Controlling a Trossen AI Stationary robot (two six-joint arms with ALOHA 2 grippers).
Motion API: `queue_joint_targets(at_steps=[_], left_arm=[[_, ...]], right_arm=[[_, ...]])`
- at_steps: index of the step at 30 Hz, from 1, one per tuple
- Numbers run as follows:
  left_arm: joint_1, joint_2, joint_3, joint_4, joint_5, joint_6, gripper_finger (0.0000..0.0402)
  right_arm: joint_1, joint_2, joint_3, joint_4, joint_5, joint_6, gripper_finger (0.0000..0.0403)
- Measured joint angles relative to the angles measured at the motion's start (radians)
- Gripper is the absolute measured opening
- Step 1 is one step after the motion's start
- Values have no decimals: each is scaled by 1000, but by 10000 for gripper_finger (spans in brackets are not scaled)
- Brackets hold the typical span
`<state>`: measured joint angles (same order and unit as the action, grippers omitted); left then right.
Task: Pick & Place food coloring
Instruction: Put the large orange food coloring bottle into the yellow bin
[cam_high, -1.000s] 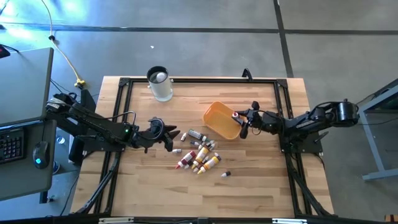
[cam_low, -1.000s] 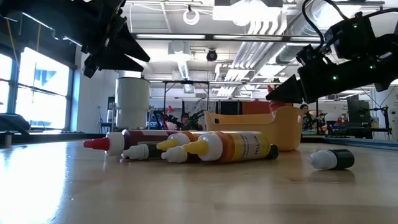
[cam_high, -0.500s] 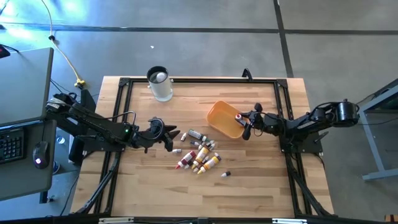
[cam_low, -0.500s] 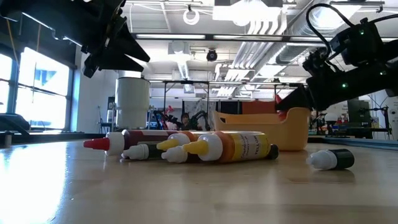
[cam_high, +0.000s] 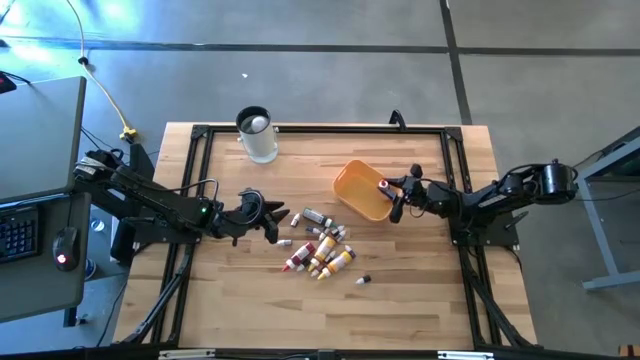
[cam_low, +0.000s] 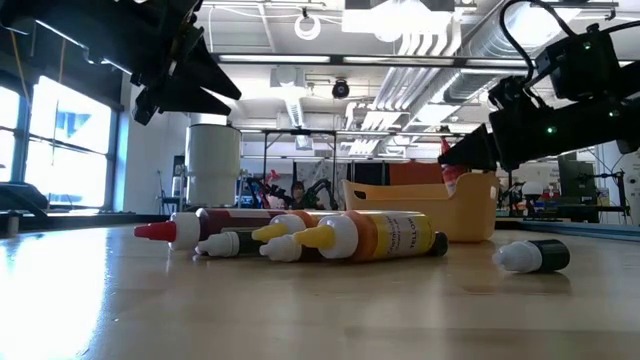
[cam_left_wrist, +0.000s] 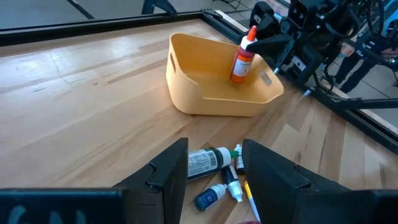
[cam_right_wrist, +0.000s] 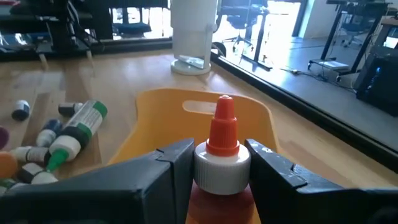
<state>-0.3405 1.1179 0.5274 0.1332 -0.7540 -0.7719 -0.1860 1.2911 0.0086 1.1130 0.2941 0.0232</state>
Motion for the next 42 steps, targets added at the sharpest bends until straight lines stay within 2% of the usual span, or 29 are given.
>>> queue_joint_targets(at_steps=[4, 8, 12, 16, 22, 25, 30, 33, 39, 42], left_arm=[[0, 0, 0, 0, 0, 0, 152], [0, 0, 0, 0, -13, 0, 152], [0, 0, 0, 6, -24, 0, 152], [0, 0, 0, 8, -43, 0, 152], [0, 0, 0, 8, -43, 0, 152], [0, 0, 0, 8, -43, 0, 152], [0, 0, 0, 7, -43, 8, 152], [0, 0, 0, 7, -43, 8, 152], [0, 0, 0, 7, -43, 8, 152], [0, 0, 0, 8, -39, 8, 152]], right_arm=[[0, 0, 11, 35, 15, -2, 126], [0, -1, 87, 54, 41, -33, 126], [-1, -1, 220, -95, 19, -130, 126], [-39, 22, 361, -322, 14, -126, 126], [-112, 175, 469, -296, -86, 8, 126], [-123, 273, 496, -301, -85, 69, 126], [-122, 370, 522, -235, -58, 61, 126], [-122, 394, 522, -221, -6, 104, 126], [-120, 407, 521, -254, 9, 108, 126], [-120, 407, 520, -271, 51, 108, 126]])
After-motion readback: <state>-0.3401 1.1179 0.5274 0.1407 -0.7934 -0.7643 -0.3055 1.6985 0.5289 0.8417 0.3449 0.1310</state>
